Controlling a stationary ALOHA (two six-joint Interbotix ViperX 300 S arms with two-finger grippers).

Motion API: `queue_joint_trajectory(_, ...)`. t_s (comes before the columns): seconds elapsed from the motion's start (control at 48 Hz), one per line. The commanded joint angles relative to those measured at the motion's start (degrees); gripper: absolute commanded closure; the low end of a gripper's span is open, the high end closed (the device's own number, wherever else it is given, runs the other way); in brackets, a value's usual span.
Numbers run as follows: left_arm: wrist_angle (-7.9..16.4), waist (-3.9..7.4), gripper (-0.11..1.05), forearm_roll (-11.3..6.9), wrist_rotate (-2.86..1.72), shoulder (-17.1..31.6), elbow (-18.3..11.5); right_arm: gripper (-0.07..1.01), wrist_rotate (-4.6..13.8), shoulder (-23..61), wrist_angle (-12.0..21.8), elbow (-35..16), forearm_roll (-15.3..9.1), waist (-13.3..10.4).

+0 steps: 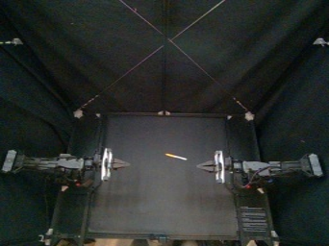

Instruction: Uncap the pen

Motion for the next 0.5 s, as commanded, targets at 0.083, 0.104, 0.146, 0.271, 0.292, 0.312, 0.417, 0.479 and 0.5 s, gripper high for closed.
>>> queue_joint_trajectory(0.083, -4.3, 0.88, 0.97, -0.09, 0.26, 4.7, -3.0, 0.96, 0.70, 5.2, -0.1, -0.4, 0.8, -2.0)
queue_joint_trajectory(0.104, -4.7, 1.14, 0.96, -0.09, 0.35, 5.4, -3.3, 0.95, 0.70, 6.2, -0.1, -0.4, 1.1, -2.5)
queue_joint_trajectory(0.146, -5.0, 1.93, 0.95, 0.00, 0.44, 7.3, -4.0, 0.95, 0.79, 9.1, -0.1, -0.8, 1.8, -4.0)
queue_joint_trajectory(0.271, -5.1, 4.92, 0.94, 0.09, 0.44, 13.7, -6.4, 0.95, 0.70, 15.9, -0.1, -2.1, 4.3, -7.6)
queue_joint_trajectory(0.292, -5.1, 5.36, 0.93, 0.09, 0.44, 14.7, -6.8, 0.94, 0.70, 17.0, -0.1, -2.4, 4.7, -8.1)
queue_joint_trajectory(0.312, -5.1, 5.89, 0.93, 0.09, 0.44, 15.6, -6.9, 0.94, 0.70, 18.1, -0.1, -2.7, 5.1, -8.7)
queue_joint_trajectory(0.417, -5.1, 8.00, 0.93, 0.18, 0.44, 19.9, -8.0, 0.94, 0.70, 22.9, 0.1, -4.4, 5.9, -10.9)
queue_joint_trajectory(0.479, -5.1, 8.88, 0.93, 0.18, 0.44, 22.5, -8.5, 0.94, 0.70, 25.8, 0.5, -5.5, 6.2, -12.2)
queue_joint_trajectory(0.5, -5.1, 8.96, 0.93, 0.18, 0.44, 23.2, -8.6, 0.94, 0.70, 26.6, 0.7, -5.9, 6.2, -12.6)
